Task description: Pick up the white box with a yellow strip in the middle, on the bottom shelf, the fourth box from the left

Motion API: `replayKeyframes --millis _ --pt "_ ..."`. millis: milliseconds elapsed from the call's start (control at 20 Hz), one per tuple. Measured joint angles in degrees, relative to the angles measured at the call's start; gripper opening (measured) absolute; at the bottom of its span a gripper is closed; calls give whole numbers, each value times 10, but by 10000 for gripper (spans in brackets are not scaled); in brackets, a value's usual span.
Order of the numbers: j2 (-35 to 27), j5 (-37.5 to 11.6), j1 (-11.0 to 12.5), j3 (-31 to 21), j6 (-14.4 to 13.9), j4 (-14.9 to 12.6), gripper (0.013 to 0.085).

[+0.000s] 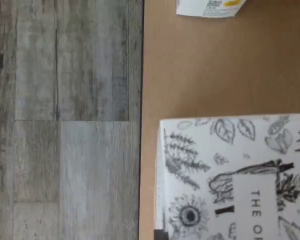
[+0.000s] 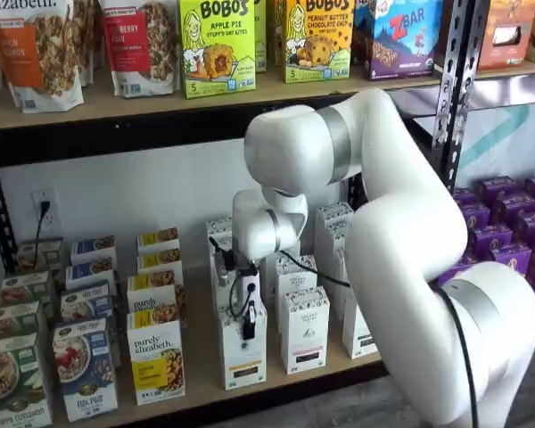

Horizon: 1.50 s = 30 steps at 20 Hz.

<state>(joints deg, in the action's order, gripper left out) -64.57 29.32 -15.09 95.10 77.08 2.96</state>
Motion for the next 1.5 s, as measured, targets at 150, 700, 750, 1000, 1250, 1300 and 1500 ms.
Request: replayKeyframes --millis 150,700,750,1000,1250,1300,1500 --pt "12 -4 -1 -18 -4 -3 490" --pt "81 -33 -9 -120 -9 -1 490" --pt "88 -35 -10 -130 -9 -1 490" --pt "132 -50 -20 -199 -20 -3 490" --pt "172 -77 -29 -262 -14 13 490" --pt "179 -82 -30 -272 -11 17 490" --pt "213 -98 -33 -316 -2 29 490"
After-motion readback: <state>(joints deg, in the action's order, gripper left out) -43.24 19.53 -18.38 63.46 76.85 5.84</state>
